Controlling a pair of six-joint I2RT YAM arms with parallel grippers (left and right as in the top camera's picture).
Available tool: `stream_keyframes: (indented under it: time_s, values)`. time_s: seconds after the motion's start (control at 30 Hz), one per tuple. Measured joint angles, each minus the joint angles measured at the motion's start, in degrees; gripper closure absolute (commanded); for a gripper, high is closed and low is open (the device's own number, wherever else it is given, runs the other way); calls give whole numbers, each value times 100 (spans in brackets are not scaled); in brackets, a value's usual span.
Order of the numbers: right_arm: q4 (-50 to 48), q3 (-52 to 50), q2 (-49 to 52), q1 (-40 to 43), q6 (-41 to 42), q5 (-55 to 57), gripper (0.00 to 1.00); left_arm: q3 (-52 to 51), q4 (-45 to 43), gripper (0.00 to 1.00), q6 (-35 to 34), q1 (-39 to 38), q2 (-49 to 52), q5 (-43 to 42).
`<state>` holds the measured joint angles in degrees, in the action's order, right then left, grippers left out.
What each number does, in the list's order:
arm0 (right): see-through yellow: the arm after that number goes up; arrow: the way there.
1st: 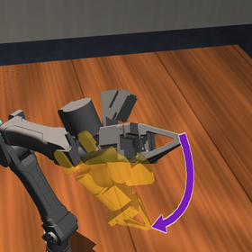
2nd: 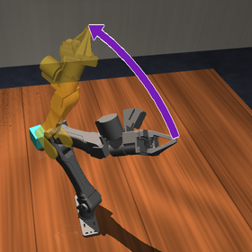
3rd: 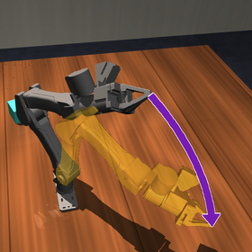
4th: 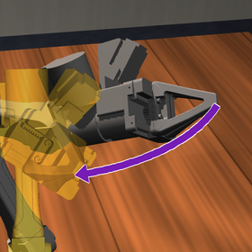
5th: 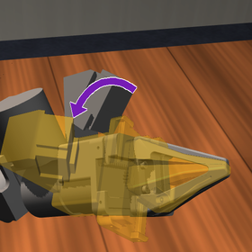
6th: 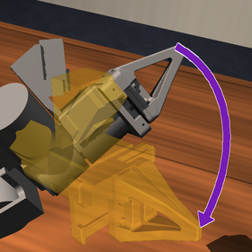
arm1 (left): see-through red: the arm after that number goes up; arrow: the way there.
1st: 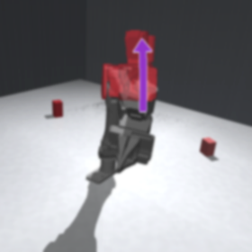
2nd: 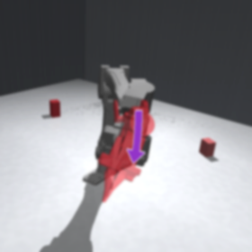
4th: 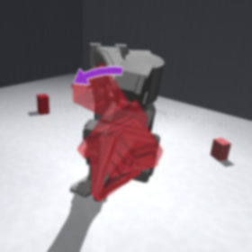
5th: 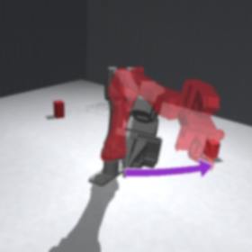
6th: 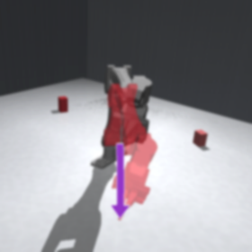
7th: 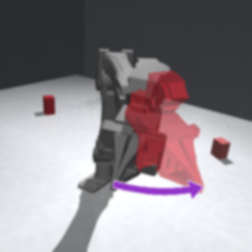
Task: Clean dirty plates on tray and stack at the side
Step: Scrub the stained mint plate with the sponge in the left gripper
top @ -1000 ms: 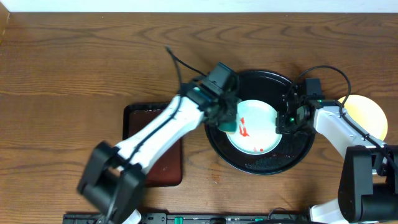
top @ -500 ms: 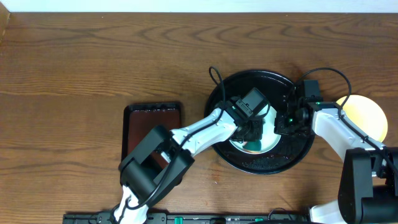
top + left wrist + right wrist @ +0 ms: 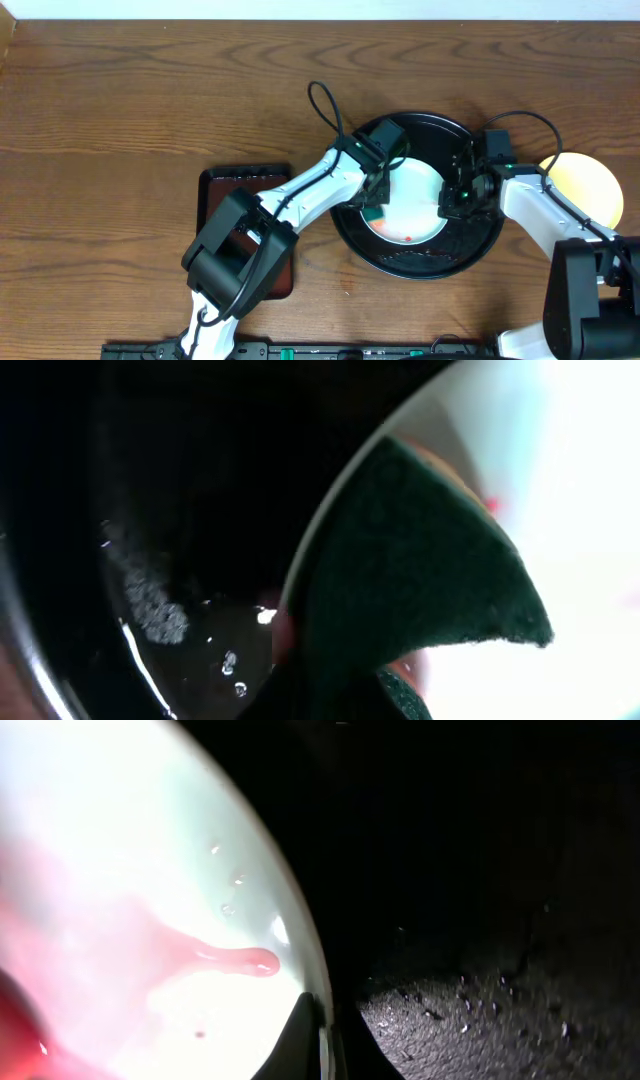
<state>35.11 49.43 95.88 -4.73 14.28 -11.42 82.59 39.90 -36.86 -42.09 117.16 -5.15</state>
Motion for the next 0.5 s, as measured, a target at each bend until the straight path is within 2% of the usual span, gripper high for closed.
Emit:
stream_keyframes:
  time_s: [0.2,0.5]
  values:
    - [2,-2,0,-44,-13,-39,99,22,-168,92,136,-13,22,127]
    - [-7,-2,0,-42,-118,-20,99,-22,-1001,91,-39,-160,157,-667]
